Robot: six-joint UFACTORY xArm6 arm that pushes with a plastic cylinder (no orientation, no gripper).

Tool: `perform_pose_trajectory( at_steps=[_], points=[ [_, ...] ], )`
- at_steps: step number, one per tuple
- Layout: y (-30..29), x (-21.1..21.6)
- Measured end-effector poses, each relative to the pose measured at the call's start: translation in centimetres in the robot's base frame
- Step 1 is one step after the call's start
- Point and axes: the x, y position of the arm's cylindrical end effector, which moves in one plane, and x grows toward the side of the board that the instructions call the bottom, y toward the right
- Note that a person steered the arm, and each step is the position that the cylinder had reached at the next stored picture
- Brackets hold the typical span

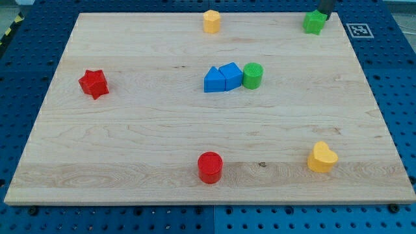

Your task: Move the green star towards the center of the board

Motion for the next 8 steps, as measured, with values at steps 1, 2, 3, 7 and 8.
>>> perform_pose_trajectory(
  at_steps=[1,2,3,7,8],
  points=[
    [-0.3,0.2],
    [-1.3,0.8],
    [-1.4,0.8],
    [-2.6,1.2],
    [-3.3,1.8]
  ],
)
